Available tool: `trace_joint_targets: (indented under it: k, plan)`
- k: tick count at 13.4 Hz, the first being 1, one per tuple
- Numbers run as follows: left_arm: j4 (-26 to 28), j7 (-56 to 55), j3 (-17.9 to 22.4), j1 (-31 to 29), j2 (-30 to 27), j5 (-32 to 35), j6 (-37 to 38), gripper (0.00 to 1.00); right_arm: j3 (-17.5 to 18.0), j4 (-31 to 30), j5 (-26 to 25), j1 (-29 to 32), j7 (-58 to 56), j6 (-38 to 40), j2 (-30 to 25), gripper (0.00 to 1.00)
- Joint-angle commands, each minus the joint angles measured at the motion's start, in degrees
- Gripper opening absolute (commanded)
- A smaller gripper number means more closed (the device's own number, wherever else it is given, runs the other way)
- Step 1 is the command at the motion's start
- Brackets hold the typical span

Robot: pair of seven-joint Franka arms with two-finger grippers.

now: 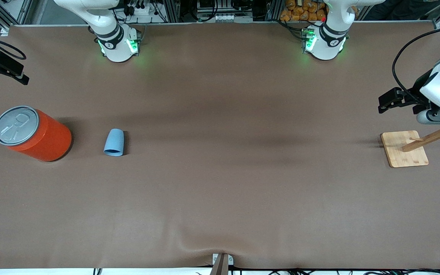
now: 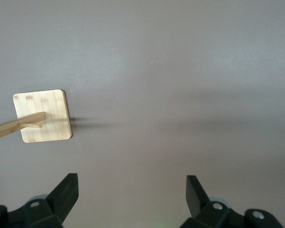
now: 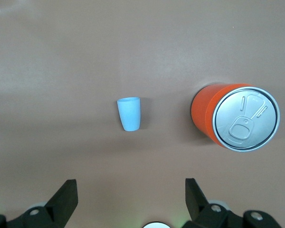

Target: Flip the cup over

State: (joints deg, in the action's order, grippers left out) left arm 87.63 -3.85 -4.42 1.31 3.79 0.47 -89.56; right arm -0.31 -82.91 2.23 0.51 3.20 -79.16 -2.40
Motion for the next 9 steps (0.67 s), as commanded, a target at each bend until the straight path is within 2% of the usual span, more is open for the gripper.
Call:
trace_joint_targets:
  k: [1, 4, 9]
  plan:
    - [-0.1, 0.3, -0.1, -0.7, -0.7, -1.4, 1.0, 1.00, 0.4, 1.7, -0.7, 0.4, -0.7, 1.3, 0.6, 1.00]
    - [-0.2, 0.1, 0.1, -0.8, -0.5, -1.9, 1.0, 1.00, 0.3, 1.6, -0.7, 0.5, -0.5, 1.3, 0.6, 1.00]
    - [-0.4, 0.7, 0.3, -0.9, -0.4, -1.9, 0.7, 1.00, 0.3, 1.6, -0.5, 0.4, -1.4, 1.1, 4.6, 1.00]
